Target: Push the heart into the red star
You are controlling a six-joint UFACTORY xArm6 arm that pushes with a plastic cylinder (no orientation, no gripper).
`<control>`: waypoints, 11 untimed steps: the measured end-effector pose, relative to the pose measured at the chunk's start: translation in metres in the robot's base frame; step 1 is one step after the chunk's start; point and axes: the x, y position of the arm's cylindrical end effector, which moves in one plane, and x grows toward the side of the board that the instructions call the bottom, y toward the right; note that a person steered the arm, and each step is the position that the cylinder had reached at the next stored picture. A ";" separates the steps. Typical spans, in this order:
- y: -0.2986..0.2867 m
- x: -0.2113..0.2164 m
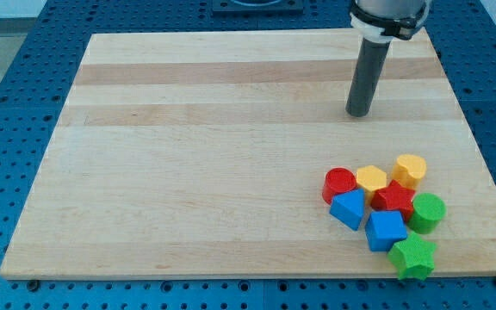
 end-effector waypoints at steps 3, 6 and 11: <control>0.041 0.020; 0.052 0.020; 0.065 0.113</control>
